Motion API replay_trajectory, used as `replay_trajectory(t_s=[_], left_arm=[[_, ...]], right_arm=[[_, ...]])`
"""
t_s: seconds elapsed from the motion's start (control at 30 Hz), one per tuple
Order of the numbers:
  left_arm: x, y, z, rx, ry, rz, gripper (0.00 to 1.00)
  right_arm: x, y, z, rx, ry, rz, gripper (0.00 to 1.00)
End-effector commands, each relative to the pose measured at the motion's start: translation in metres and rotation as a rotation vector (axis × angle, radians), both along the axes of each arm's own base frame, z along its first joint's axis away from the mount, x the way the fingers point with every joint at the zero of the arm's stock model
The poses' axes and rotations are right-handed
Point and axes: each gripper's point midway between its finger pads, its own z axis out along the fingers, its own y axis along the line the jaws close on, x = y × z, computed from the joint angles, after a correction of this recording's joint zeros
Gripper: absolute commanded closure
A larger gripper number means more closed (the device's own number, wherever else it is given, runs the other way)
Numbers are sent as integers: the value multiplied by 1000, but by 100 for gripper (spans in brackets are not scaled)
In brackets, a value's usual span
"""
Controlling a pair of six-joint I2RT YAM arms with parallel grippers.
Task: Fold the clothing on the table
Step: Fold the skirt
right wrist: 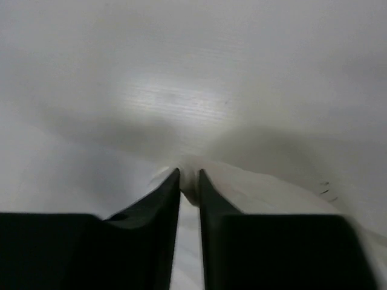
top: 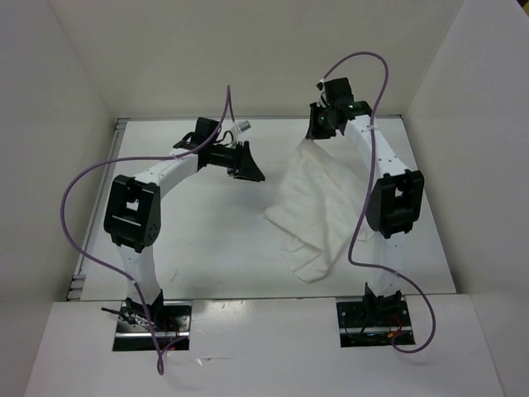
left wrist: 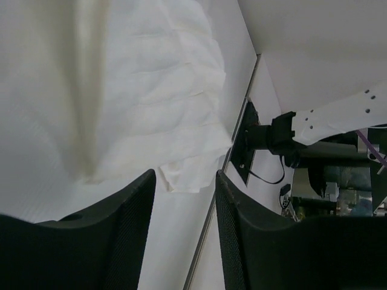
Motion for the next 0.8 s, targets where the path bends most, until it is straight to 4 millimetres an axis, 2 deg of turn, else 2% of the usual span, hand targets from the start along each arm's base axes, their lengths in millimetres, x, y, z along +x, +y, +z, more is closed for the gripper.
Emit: replay_trajectory(t_s=[0.0,0.03,0.07,0.1,0.13,0.17,0.2,0.27,0.3,0.37,0.4,0.43,0.47,0.53,0.57,0.6,0.63,0.67,0.7,0.77], left_arm=[[1,-19,31,-73,-98,-80,48],[2,-19,25,-70,-76,-77,48],[3,-23,19,-61,-64,-71,48],[8,-24,19,-58,-53,-52,48],[10,-28,9,-39,-24,-35,48],[20,-28,8,-21,-39,14,48],[19,-33,-2,-15,26,40,48],[31,-35,-11,28,31,119,48],[30,-38,-19,57,48,142,48],[31,-31,-34,148,88,227,48],[42,-18,-42,230,80,336,48],[35,-7,-59,294,147,401,48],[39,7,-59,343,127,490,48],[30,21,-67,385,173,575,48],[23,32,-72,418,177,622,48],[20,35,-73,422,191,641,48],[12,33,-75,429,206,634,48],[7,39,-84,465,223,649,48],[4,36,-86,474,232,649,47],[-4,32,-94,491,256,637,46]], right_arm=[[55,-21,19,11,-115,-120,71],[58,-31,14,13,-90,-146,59],[61,-30,12,18,-81,-153,57],[67,-36,18,28,-93,-172,57],[66,-38,17,20,-86,-179,56],[66,-37,17,26,-84,-185,56],[63,-40,29,26,-112,-193,56],[60,-37,40,26,-145,-194,55],[51,-39,46,26,-147,-194,55],[46,-42,52,15,-162,-194,53],[39,-45,52,7,-157,-202,53],[38,-47,53,1,-164,-210,53],[30,-48,51,-2,-153,-210,53],[21,-52,41,-21,-132,-210,53],[19,-52,42,-20,-138,-210,53],[13,-55,48,-23,-148,-217,53],[9,-55,42,-26,-138,-217,52],[6,-56,43,-26,-138,-217,52],[5,-56,50,-22,-151,-217,52],[0,-55,45,-20,-138,-210,52]])
